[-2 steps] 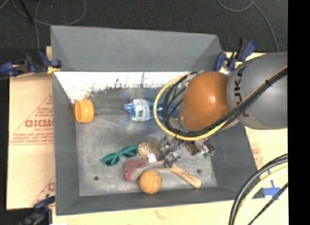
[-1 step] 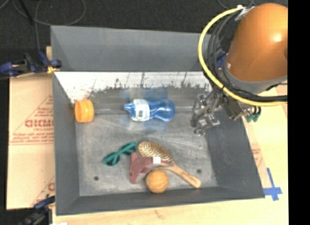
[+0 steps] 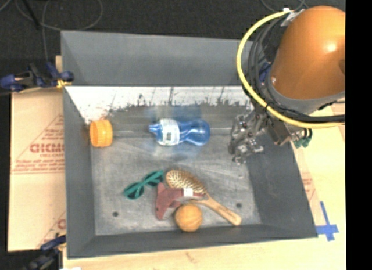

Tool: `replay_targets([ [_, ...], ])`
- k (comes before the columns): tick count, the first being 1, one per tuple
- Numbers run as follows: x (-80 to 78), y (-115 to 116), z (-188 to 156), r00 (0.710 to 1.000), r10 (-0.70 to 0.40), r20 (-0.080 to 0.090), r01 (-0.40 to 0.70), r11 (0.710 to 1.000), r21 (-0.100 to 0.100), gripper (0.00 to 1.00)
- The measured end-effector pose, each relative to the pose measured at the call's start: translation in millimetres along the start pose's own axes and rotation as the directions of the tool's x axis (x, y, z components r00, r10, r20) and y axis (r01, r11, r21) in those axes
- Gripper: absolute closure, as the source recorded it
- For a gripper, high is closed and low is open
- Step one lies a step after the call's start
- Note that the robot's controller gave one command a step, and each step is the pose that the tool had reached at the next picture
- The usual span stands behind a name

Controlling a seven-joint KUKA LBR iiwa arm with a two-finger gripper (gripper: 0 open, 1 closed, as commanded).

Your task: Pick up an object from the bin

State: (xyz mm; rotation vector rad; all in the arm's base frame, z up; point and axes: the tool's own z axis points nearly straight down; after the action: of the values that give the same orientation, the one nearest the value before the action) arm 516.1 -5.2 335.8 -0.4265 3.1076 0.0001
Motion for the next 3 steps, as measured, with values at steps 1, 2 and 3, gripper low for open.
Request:
replay_targets([
  [1, -2.8, 3, 38, 0.997, 0.083, 0.005, -0.083, 0.997, 0.001, 1.00],
  [2, -20.0, -4, 182, 0.989, -0.148, -0.005, 0.148, 0.989, -0.001, 0.00],
  [3, -20.4, -4, 179, 0.989, -0.146, -0.002, 0.146, 0.989, 0.000, 0.00],
])
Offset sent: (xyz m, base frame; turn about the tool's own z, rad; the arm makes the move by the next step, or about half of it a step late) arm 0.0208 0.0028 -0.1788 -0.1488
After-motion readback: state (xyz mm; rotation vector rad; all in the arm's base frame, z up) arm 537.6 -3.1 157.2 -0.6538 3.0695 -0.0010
